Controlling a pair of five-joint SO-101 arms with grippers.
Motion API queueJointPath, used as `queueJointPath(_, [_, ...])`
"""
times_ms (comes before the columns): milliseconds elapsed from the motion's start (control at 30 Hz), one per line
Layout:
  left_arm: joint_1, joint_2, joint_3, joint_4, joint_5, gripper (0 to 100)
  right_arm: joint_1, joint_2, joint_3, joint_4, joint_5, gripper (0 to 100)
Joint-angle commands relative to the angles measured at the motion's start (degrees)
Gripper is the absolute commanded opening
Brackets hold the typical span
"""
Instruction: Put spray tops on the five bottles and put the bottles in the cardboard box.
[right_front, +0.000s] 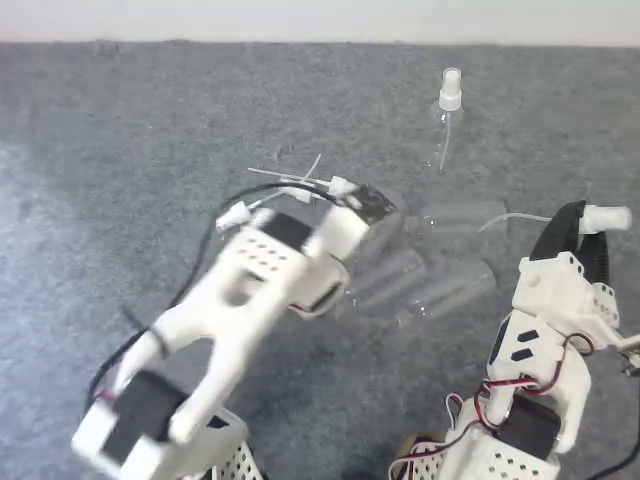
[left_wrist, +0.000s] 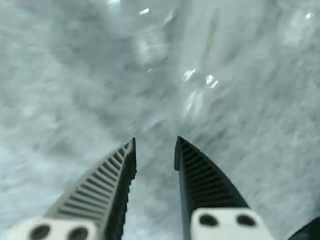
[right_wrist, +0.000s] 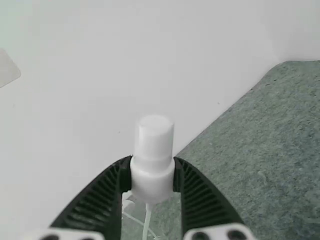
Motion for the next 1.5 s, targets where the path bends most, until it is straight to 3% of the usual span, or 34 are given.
queueJointPath(0, [-6.68, -9.32, -0.75, 3.87, -6.59, 12, 0.48, -0.84, -0.53, -1.63, -0.18, 0.6])
queueJointPath(133, [-13.36, -11.87, 0.40, 3.69, -9.41, 13, 0.48, -0.84, -0.53, -1.63, -0.18, 0.6])
queueJointPath(333, [-13.27, -12.40, 0.13, 3.69, -3.87, 25, 0.48, -0.84, -0.53, -1.63, -0.18, 0.6])
queueJointPath(633, [4.40, -11.87, 1.01, -4.48, 11.25, 26, 0.48, -0.75, -0.53, -1.63, -0.18, 0.6])
queueJointPath(733, [9.05, -11.78, 4.09, -9.85, 11.34, 26, 0.48, -0.75, -0.53, -1.54, -0.18, 0.6])
queueJointPath(867, [9.41, -11.25, 7.78, -17.05, 7.12, 26, 0.48, -0.75, -0.53, -1.54, -0.18, 0.6])
queueJointPath(1367, [9.76, 18.81, -7.87, -17.93, 5.36, 26, 0.48, -0.75, -0.53, -1.54, -0.09, 0.6])
queueJointPath(1467, [9.76, 20.75, -8.31, -17.76, 4.22, 20, 0.48, -0.75, -0.53, -1.54, -0.09, 0.6])
